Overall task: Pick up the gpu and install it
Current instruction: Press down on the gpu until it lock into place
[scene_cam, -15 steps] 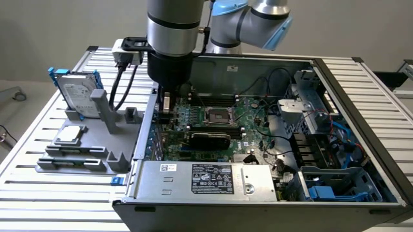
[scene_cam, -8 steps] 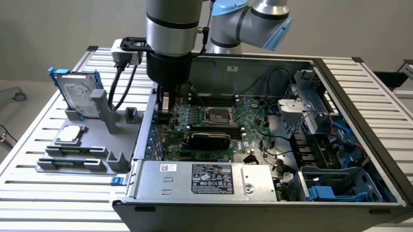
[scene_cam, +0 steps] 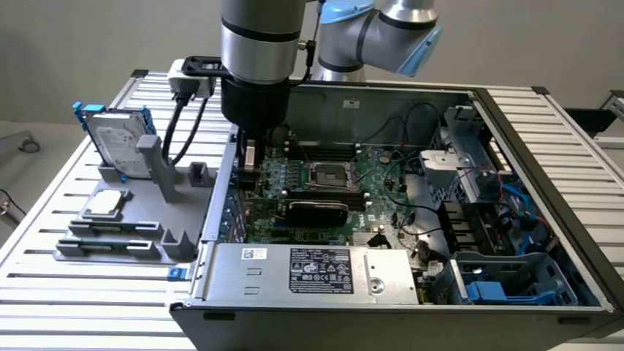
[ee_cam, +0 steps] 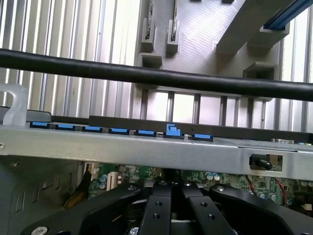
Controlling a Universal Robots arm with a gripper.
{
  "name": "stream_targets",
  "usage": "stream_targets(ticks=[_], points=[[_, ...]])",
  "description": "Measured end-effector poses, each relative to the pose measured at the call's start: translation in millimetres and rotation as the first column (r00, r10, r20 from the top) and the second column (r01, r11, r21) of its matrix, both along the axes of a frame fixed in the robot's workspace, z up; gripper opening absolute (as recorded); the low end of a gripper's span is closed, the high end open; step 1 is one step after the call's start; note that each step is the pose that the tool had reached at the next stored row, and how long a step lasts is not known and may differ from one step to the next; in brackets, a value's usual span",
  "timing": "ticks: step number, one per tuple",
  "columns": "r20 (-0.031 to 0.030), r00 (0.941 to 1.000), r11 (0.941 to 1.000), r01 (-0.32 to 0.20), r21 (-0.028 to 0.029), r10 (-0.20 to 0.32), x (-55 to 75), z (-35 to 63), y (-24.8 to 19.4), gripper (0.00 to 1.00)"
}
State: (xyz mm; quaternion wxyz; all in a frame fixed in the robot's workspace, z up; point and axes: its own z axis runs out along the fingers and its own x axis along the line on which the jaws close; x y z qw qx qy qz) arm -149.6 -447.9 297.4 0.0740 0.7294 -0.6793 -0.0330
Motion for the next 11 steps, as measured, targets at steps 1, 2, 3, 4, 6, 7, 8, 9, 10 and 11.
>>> stream_targets(ticks=[1,2,3,4,6,7,8,9,10,11], points=[[-0.0001,1.0000,1.0000,0.000,-0.0040,0.000,0.1,0.0,0.0,0.11],[0.0000,1.0000,1.0000,0.000,-0.0066,0.000,0.3,0.3,0.0,0.11],[0.0000,1.0000,1.0000,0.000,-0.0080,0.000,0.4,0.6,0.0,0.11],[-0.0001,1.0000,1.0000,0.000,-0.0089,0.000,0.6,1.1,0.0,0.11],[-0.0009,1.0000,0.9999,0.000,-0.0104,0.000,1.0,3.3,0.1,0.11],[-0.0006,1.0000,0.9999,0.000,-0.0102,0.000,1.3,4.9,0.1,0.11],[0.0000,1.0000,1.0000,0.000,-0.0099,0.000,1.8,6.9,0.2,0.11],[0.0000,1.0000,0.9999,0.000,-0.0102,0.000,2.1,8.5,0.1,0.11],[0.0001,1.0000,0.9999,0.000,-0.0100,0.000,2.2,9.1,0.2,0.11],[0.0001,1.0000,1.0000,0.000,-0.0099,0.000,2.2,9.1,0.2,0.11]])
